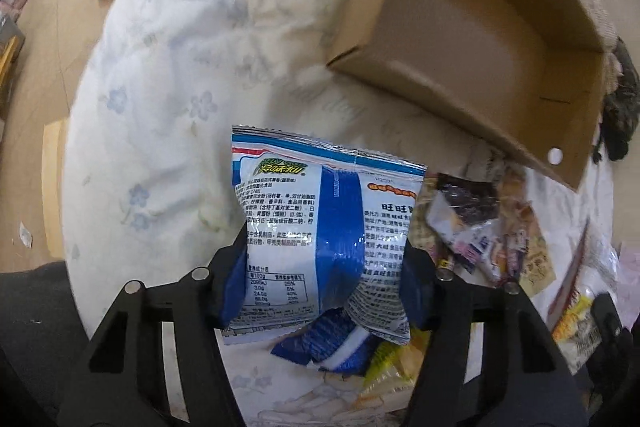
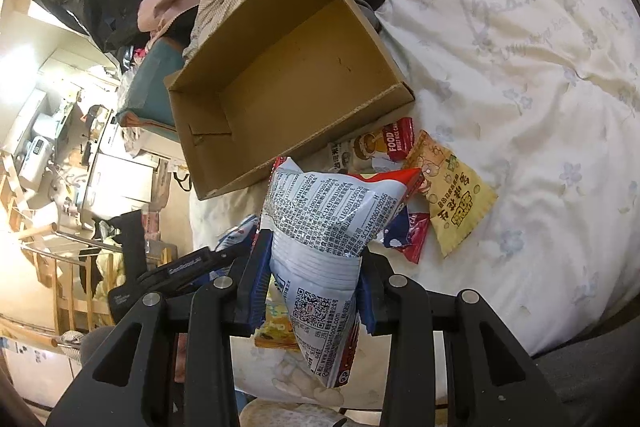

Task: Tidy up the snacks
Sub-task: 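Carry both bags over the cardboard box with both tools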

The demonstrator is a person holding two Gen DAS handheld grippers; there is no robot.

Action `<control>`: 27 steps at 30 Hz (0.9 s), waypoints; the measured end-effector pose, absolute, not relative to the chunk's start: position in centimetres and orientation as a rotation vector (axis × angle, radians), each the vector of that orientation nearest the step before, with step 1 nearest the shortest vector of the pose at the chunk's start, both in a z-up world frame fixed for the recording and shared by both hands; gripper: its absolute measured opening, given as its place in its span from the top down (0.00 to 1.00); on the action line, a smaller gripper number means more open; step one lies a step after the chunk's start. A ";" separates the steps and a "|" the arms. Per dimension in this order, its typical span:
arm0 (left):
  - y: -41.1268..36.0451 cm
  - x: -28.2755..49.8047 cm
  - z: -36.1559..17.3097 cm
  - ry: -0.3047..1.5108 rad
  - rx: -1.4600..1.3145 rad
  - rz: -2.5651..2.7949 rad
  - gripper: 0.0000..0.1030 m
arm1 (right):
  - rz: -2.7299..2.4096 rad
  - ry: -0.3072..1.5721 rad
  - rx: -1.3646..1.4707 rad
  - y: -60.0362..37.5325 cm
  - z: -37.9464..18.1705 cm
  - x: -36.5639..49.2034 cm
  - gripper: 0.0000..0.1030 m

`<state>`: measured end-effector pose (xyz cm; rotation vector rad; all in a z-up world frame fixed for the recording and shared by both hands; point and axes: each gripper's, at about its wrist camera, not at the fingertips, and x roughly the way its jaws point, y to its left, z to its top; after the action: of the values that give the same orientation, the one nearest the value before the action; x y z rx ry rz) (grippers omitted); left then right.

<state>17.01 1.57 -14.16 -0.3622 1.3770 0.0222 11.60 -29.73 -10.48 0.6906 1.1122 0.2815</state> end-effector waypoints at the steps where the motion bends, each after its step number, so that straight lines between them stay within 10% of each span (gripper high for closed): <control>1: 1.6 16.7 -13.4 1.361 -0.349 0.020 0.43 | 0.286 1.106 0.686 -29.7 -10.3 11.5 0.63; 27: -1.2 19.9 -1.0 0.949 -0.060 -0.006 0.43 | 0.307 0.919 0.579 -28.4 -6.8 18.6 0.63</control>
<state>19.89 -1.23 -0.96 -0.0604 0.9486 -0.0057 18.58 -28.38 -6.78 0.5793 0.9188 0.3074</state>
